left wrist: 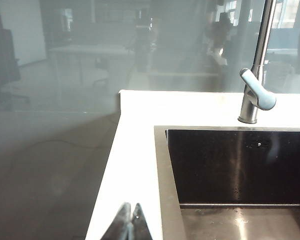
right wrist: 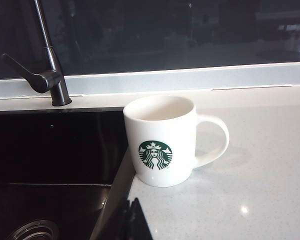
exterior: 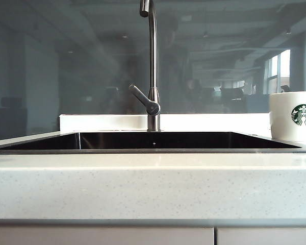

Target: Pick up the mug next to the sink, go to the faucet to get some water, pour the water into the sink, and finally put the mug back to its place.

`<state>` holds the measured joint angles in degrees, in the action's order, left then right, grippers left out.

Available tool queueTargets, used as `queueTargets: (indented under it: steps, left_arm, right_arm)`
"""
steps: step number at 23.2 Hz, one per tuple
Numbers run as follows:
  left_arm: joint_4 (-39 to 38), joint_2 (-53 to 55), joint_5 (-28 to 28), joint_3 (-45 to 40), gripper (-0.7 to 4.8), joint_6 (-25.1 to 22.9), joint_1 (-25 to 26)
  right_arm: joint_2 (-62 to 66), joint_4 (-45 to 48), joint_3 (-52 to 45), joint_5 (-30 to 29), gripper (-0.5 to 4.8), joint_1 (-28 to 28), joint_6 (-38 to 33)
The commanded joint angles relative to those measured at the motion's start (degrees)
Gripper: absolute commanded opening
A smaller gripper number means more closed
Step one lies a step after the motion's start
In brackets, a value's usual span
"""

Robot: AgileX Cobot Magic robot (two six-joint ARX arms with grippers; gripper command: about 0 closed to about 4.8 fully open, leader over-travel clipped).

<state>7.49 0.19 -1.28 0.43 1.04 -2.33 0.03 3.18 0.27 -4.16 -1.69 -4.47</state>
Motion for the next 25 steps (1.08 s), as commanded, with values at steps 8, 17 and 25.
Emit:
queueTargets:
  steps: [8, 17, 25]
  left_arm:
    - [0.3, 0.0, 0.0, 0.2, -0.05, 0.0, 0.1]
    - [1.3, 0.0, -0.1, 0.2, -0.05, 0.0, 0.1]
    - [1.4, 0.0, 0.0, 0.2, -0.05, 0.0, 0.1]
  right_arm:
    - [-0.1, 1.4, -0.2, 0.0, -0.08, 0.3, 0.2]
    - [1.6, 10.7, 6.2, 11.0, -0.09, 0.2, -13.5]
    - [36.9, 19.6, 17.6, 11.8, -0.07, -0.5, 4.8]
